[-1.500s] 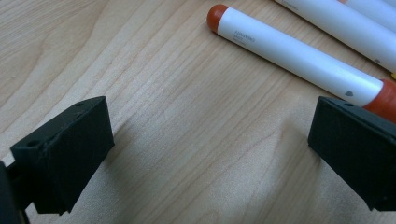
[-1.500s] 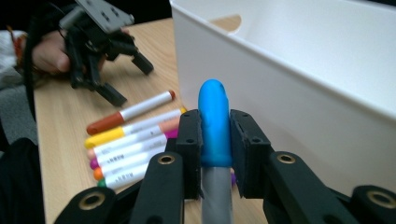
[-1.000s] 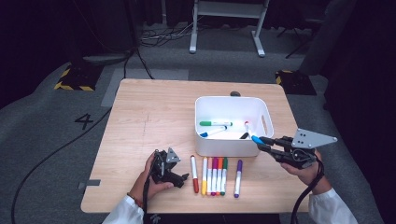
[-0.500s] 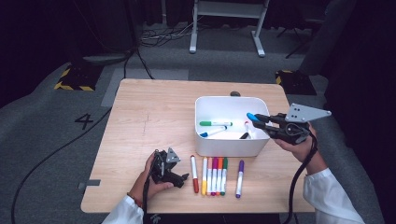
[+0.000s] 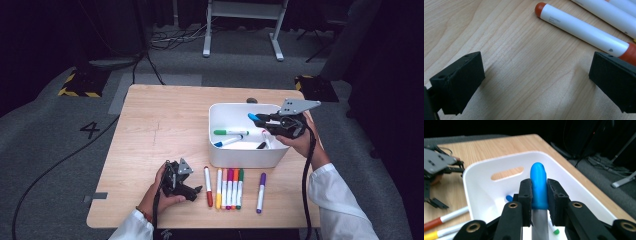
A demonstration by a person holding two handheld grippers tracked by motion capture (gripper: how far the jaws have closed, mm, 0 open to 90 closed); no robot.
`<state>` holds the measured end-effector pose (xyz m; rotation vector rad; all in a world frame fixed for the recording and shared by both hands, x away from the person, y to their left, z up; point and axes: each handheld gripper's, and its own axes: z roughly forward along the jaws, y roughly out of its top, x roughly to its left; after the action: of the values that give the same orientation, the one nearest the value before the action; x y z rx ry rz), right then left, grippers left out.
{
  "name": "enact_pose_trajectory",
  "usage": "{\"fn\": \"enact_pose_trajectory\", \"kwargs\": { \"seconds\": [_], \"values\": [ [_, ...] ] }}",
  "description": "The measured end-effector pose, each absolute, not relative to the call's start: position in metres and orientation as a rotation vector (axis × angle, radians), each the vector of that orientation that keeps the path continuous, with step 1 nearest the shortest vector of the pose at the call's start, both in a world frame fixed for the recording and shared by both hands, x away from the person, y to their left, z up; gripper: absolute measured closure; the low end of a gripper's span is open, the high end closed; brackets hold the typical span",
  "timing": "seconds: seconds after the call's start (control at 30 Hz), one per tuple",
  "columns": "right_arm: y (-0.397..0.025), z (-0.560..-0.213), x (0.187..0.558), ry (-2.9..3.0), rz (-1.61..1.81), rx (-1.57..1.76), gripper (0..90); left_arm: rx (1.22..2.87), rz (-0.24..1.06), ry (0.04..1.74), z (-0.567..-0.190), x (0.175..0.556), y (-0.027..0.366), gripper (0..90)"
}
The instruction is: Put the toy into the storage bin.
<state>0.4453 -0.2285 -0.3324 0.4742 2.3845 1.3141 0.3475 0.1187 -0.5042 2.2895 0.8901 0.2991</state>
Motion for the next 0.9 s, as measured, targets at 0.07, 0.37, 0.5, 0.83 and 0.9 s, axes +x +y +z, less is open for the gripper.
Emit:
{"fn": "enact_pose_trajectory", "kwargs": {
  "seconds": [0.07, 0.37, 0.5, 0.83, 0.9],
  "values": [
    [-0.226, -0.339, 0.449, 2.433, 1.279, 0.467, 74.9, 2.290, 0.299, 0.891, -0.504, 0.347, 0.119, 0.1],
    [-0.215, -0.359, 0.451, 2.649, 1.010, 0.390, 74.8, 2.290, 0.299, 0.891, -0.504, 0.348, 0.119, 0.1],
    [-0.207, -0.365, 0.449, 2.756, 0.861, 0.318, 74.8, 2.290, 0.299, 0.891, -0.504, 0.348, 0.119, 0.1],
    [-0.214, -0.368, 0.443, 2.727, 0.936, 0.372, 63.3, 2.289, 0.298, 0.891, -0.504, 0.347, 0.119, 0.1],
    [-0.217, -0.368, 0.442, 2.674, 0.971, 0.414, 52.7, 2.289, 0.298, 0.891, -0.504, 0.348, 0.119, 0.1]
  ]
}}
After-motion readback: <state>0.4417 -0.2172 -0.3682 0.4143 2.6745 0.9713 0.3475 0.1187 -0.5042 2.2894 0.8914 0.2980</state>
